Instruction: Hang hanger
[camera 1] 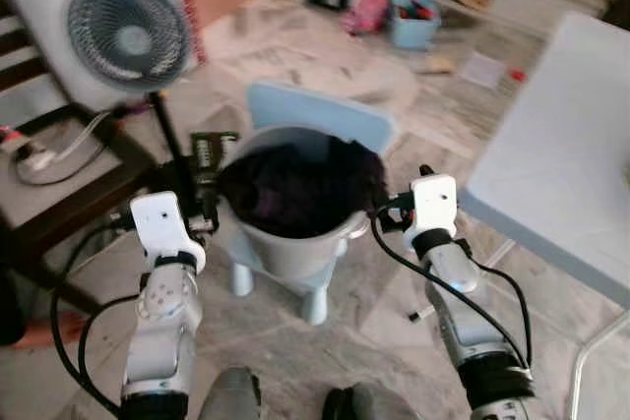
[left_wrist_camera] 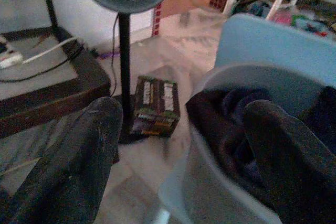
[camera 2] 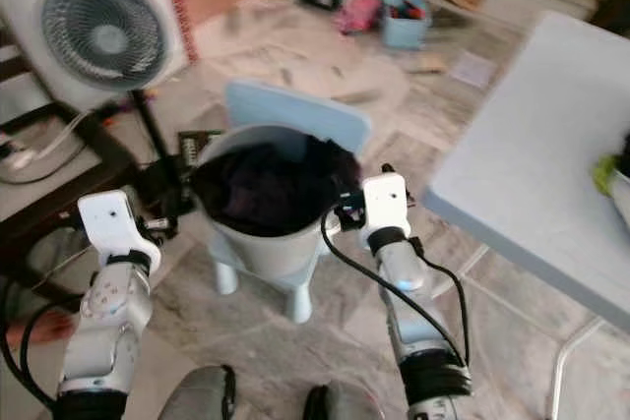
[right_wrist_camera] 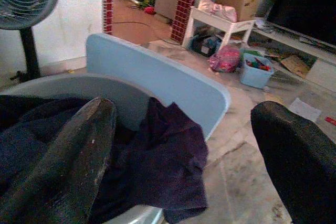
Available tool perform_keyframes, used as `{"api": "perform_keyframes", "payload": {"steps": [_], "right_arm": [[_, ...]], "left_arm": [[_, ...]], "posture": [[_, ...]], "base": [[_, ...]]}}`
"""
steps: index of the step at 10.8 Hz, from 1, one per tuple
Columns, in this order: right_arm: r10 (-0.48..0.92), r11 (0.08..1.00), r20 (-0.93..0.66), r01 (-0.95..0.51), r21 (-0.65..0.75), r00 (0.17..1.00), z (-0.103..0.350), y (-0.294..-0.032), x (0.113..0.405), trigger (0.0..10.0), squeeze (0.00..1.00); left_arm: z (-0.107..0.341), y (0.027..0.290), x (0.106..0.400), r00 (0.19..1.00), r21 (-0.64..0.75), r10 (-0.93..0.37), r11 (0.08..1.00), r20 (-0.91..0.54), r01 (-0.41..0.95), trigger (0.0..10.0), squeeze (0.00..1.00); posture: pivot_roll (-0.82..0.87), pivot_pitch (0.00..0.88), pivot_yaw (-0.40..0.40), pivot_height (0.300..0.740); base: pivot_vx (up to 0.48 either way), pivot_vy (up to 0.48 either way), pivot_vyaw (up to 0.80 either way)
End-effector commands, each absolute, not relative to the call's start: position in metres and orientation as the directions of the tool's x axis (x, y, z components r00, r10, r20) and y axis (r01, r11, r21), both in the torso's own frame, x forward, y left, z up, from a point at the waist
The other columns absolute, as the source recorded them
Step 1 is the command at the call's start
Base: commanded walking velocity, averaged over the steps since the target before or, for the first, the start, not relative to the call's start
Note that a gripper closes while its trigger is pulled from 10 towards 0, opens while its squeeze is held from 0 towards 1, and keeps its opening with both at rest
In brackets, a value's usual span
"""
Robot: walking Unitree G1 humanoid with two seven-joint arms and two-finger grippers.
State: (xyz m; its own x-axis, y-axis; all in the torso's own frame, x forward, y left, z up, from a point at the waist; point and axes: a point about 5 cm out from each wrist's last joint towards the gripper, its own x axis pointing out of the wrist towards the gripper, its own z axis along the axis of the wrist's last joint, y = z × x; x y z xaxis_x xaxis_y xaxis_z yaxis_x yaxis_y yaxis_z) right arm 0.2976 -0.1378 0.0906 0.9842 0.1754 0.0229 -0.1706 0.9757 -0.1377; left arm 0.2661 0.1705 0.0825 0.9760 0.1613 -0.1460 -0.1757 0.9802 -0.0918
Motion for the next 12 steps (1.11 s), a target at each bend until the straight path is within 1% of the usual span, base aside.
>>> {"api": "perform_keyframes", "payload": {"steps": [1, 3, 4, 5, 7, 9, 10, 12], "right_arm": [[0.149, 0.980, 0.023, -0.144, -0.140, 0.989, 0.090, -0.144, 0.298, 10.0, 0.00], [0.141, 0.981, 0.024, -0.136, -0.141, 0.990, 0.092, -0.148, 0.297, 10.0, 0.00], [0.136, 0.980, 0.020, -0.131, -0.152, 0.991, 0.093, -0.153, 0.295, 10.0, 0.00], [0.132, 0.978, 0.014, -0.128, -0.168, 0.991, 0.094, -0.159, 0.290, 10.0, 0.00], [0.124, 0.970, -0.009, -0.123, -0.208, 0.992, 0.096, -0.177, 0.276, 10.0, 0.00], [0.123, 0.960, -0.036, -0.128, -0.248, 0.992, 0.102, -0.190, 0.257, 10.0, 0.00], [0.133, 0.953, -0.044, -0.140, -0.268, 0.990, 0.105, -0.193, 0.248, 10.0, 0.00], [0.139, 0.947, -0.058, -0.150, -0.285, 0.989, 0.112, -0.195, 0.240, 10.0, 0.00]], "left_arm": [[0.081, 0.168, 0.269, 0.977, -0.102, 0.136, 0.983, -0.166, -0.154, 10.0, 0.00], [0.076, 0.176, 0.277, 0.966, -0.129, 0.131, 0.978, -0.223, -0.162, 10.0, 0.00], [0.070, 0.176, 0.283, 0.956, -0.157, 0.121, 0.973, -0.269, -0.167, 10.0, 0.00], [0.069, 0.175, 0.286, 0.955, -0.179, 0.122, 0.968, -0.269, -0.174, 10.0, 0.00], [0.064, 0.162, 0.292, 0.956, -0.263, 0.073, 0.953, -0.285, -0.151, 10.0, 0.00], [0.061, 0.142, 0.306, 0.956, -0.328, 0.019, 0.937, -0.293, -0.119, 10.0, 0.00], [0.059, 0.137, 0.311, 0.954, -0.363, 0.024, 0.922, -0.299, -0.137, 10.0, 0.00], [0.056, 0.133, 0.321, 0.947, -0.422, 0.043, 0.888, -0.317, -0.182, 10.0, 0.00]], "posture": [[0.00, 0.130, -0.085, 0.740], [-0.01, 0.133, -0.093, 0.740], [-0.03, 0.140, -0.106, 0.740], [-0.05, 0.148, -0.114, 0.740], [-0.13, 0.179, -0.148, 0.740], [-0.21, 0.201, -0.174, 0.740], [-0.24, 0.208, -0.186, 0.740], [-0.27, 0.211, -0.196, 0.740]], "base": [[0.000, 0.000, 0.00], [0.000, 0.000, 0.00], [0.000, 0.000, 0.00], [0.000, 0.000, 0.00], [0.000, 0.000, 0.00], [0.000, 0.000, 0.00], [0.000, 0.000, 0.00], [0.000, 0.000, 0.00]]}}
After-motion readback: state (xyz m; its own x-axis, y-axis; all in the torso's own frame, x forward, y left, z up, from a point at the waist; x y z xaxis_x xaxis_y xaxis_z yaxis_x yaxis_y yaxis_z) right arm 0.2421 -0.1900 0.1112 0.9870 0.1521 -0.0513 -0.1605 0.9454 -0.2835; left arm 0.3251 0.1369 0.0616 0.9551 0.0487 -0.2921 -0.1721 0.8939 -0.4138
